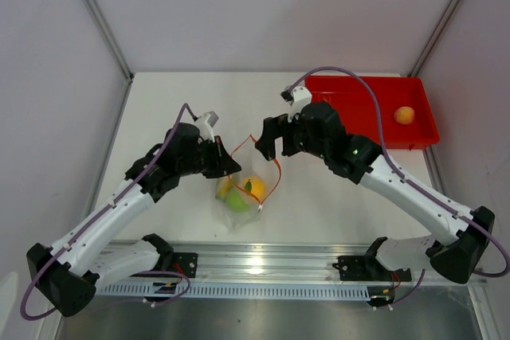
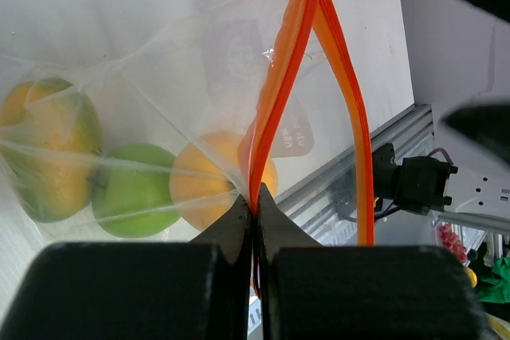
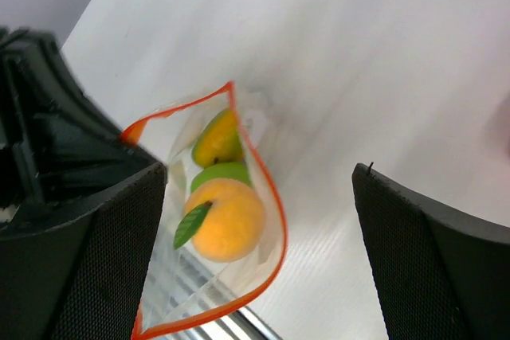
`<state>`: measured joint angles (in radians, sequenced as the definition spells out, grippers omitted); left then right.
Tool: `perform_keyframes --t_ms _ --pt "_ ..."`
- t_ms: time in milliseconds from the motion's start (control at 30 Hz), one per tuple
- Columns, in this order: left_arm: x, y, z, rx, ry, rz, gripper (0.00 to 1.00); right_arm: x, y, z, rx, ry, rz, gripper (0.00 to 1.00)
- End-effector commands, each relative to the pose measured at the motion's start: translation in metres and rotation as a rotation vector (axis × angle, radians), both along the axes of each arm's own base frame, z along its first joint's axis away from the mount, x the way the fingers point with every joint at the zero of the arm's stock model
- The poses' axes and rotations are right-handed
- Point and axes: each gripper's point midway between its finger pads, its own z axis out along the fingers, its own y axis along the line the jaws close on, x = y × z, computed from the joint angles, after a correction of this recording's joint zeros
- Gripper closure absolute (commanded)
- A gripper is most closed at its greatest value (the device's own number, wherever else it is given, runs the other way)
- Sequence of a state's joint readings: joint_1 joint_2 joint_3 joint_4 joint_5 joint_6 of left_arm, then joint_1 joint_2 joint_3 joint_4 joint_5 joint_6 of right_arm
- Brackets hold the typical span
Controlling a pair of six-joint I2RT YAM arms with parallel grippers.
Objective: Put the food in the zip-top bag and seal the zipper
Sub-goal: Place the fake fruit in the zipper food storage bag.
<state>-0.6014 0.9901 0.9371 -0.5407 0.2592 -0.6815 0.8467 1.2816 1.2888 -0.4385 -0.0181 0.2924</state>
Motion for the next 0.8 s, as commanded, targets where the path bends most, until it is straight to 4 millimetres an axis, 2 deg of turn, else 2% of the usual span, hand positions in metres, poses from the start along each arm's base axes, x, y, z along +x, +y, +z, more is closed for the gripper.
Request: perform_keyframes --t_ms 0,33,133,200,267,300,333,400,433,533,567,633,767 --pt "-0.001 0.000 0.012 -0.033 -0.039 0.006 0.99 0.029 -0.033 0.047 0.079 -0.090 -0.252 0.01" --pt "-0.002 0.001 0.011 -0.033 -0.041 0.007 0.99 0.045 -0.054 0.049 0.061 -0.126 -0.401 0.01" --pt "-0.002 0.001 0.011 -0.031 -0.043 0.009 1.00 0.065 -0.085 0.060 0.082 -0.178 -0.593 0.01" --pt "-0.002 0.001 0.009 -0.028 -0.040 0.005 1.00 0.084 -0.116 0.065 0.087 -0.195 -0.726 0.01" --pt "-0.003 0.001 0.008 -0.030 -0.038 0.001 0.99 0.099 -0.136 0.059 0.120 -0.142 -0.827 0.01" --pt "-0.002 0.000 0.008 -0.029 -0.036 0.001 1.00 0.106 -0.145 0.063 0.151 -0.121 -0.860 0.00" --pt "-0.003 0.000 0.008 -0.029 -0.036 -0.001 0.99 0.118 -0.168 0.061 0.167 -0.105 -0.933 0.01" --pt "-0.004 -0.001 0.008 -0.034 -0.032 -0.006 0.99 0.132 -0.184 0.057 0.208 -0.075 -0.998 0.01" --pt "-0.005 0.000 0.009 -0.036 -0.034 -0.005 0.99 0.140 -0.202 0.058 0.220 -0.078 -1.060 0.01" --pt "-0.006 0.001 0.009 -0.034 -0.036 -0.003 0.99 0.153 -0.232 0.067 0.273 -0.107 -1.202 0.01" --pt "-0.007 0.002 0.009 -0.033 -0.037 -0.004 0.99 0.160 -0.248 0.064 0.275 -0.110 -1.259 0.01" --pt "-0.008 0.003 0.006 -0.030 -0.034 -0.004 1.00 0.167 -0.262 0.071 0.332 -0.114 -1.329 0.01" --pt "-0.008 0.001 0.006 -0.041 -0.042 -0.015 1.00 0.188 -0.295 0.065 0.381 -0.111 -1.454 0.00"
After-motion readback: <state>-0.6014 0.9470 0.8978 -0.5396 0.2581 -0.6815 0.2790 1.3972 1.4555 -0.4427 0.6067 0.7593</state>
